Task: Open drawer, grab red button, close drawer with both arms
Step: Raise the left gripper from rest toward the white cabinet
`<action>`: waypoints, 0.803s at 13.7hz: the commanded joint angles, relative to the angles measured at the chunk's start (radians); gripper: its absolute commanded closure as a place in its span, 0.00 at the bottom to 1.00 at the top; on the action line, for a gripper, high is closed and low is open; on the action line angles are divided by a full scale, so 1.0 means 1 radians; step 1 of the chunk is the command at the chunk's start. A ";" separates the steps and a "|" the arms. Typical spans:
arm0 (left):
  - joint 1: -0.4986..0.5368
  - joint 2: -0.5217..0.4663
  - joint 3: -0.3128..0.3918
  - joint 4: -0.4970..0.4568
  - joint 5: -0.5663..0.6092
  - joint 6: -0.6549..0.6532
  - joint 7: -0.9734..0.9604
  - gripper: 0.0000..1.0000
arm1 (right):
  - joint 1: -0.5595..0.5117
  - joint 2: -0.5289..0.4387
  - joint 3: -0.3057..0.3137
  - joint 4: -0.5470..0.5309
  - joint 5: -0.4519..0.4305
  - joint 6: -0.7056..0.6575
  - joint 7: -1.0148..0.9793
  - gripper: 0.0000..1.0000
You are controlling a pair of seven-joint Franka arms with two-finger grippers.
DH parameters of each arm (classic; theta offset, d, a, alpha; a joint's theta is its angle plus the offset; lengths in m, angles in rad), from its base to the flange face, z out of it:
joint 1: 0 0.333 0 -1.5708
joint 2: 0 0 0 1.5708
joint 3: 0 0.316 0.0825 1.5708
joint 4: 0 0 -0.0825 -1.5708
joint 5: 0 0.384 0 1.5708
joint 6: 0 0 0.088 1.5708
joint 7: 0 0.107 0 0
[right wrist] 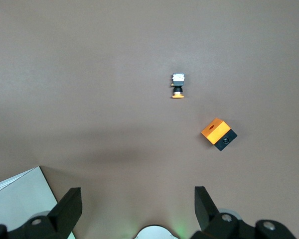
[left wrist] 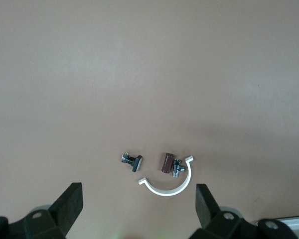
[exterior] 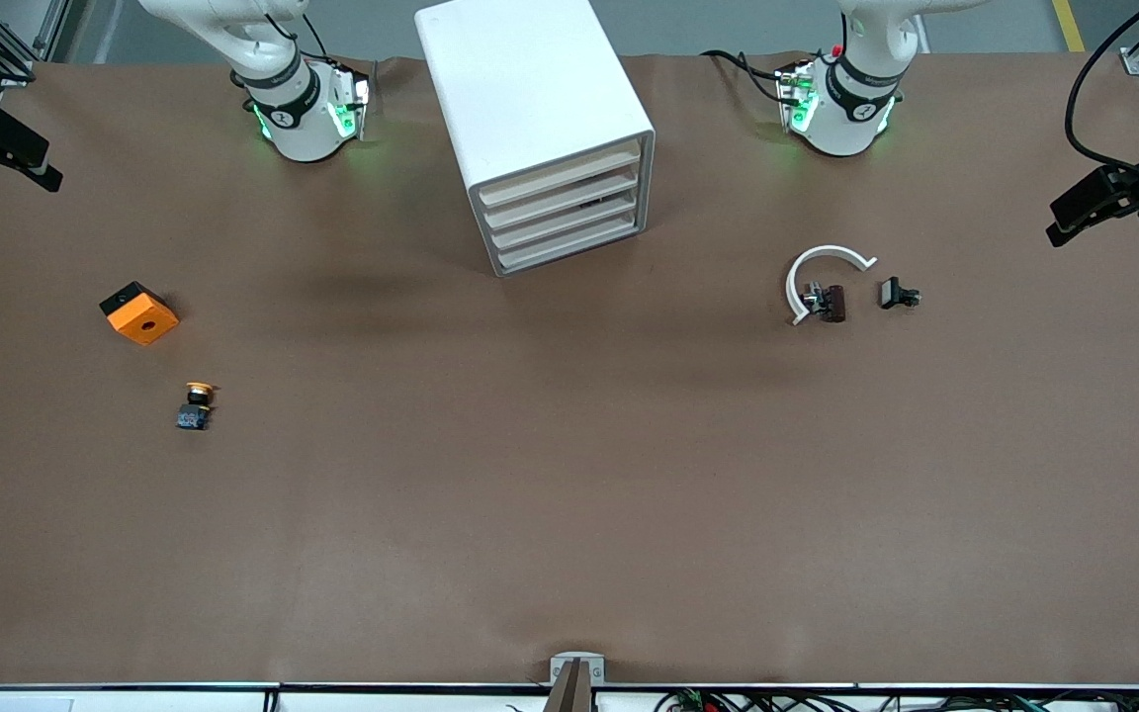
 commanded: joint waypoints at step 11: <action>-0.008 0.026 -0.021 0.025 -0.032 -0.032 0.129 0.00 | -0.002 0.001 -0.003 0.014 0.001 -0.012 -0.007 0.00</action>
